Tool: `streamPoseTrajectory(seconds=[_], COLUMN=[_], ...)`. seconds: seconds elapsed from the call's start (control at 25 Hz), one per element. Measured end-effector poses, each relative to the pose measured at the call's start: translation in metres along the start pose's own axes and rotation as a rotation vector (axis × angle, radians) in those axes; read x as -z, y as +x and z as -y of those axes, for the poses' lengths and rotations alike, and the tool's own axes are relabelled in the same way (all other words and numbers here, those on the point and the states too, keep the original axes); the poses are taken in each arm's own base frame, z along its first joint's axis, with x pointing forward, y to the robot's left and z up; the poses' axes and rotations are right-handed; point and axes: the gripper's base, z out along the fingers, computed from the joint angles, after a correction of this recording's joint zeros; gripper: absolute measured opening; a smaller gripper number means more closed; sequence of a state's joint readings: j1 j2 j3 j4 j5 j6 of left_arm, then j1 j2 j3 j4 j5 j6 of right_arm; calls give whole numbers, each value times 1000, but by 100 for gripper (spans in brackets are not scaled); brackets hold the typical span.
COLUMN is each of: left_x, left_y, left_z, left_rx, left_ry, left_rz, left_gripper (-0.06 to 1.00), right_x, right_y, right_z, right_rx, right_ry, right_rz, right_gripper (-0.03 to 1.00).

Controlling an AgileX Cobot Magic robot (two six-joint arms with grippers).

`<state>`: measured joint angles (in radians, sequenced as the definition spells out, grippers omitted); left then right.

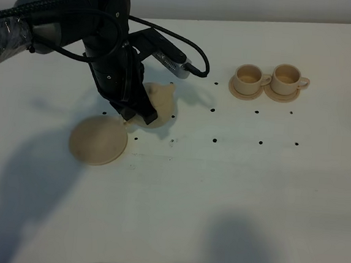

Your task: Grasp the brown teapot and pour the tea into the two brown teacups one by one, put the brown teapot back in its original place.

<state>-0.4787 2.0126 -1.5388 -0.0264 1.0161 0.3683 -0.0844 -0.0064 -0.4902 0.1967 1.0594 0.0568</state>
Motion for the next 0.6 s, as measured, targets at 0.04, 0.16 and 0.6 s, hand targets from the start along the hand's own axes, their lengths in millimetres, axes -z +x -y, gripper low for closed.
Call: streamPoseTrajectory(seconds=[0.04,0.16,0.6], left_x=[0,0,0], left_y=[0,2,2], left_z=[0,2,3], left_rx=[-17,-68,-121], left_ry=[5,26,37], left_rz=[-3,-18,-14], left_gripper=[14,14,14], right_x=[0,0,0], right_y=[0,0,0], right_z=[0,0,0], right_rx=[0,0,0], right_ry=[0,0,0], right_rz=[0,0,0], right_gripper=[45,45,45])
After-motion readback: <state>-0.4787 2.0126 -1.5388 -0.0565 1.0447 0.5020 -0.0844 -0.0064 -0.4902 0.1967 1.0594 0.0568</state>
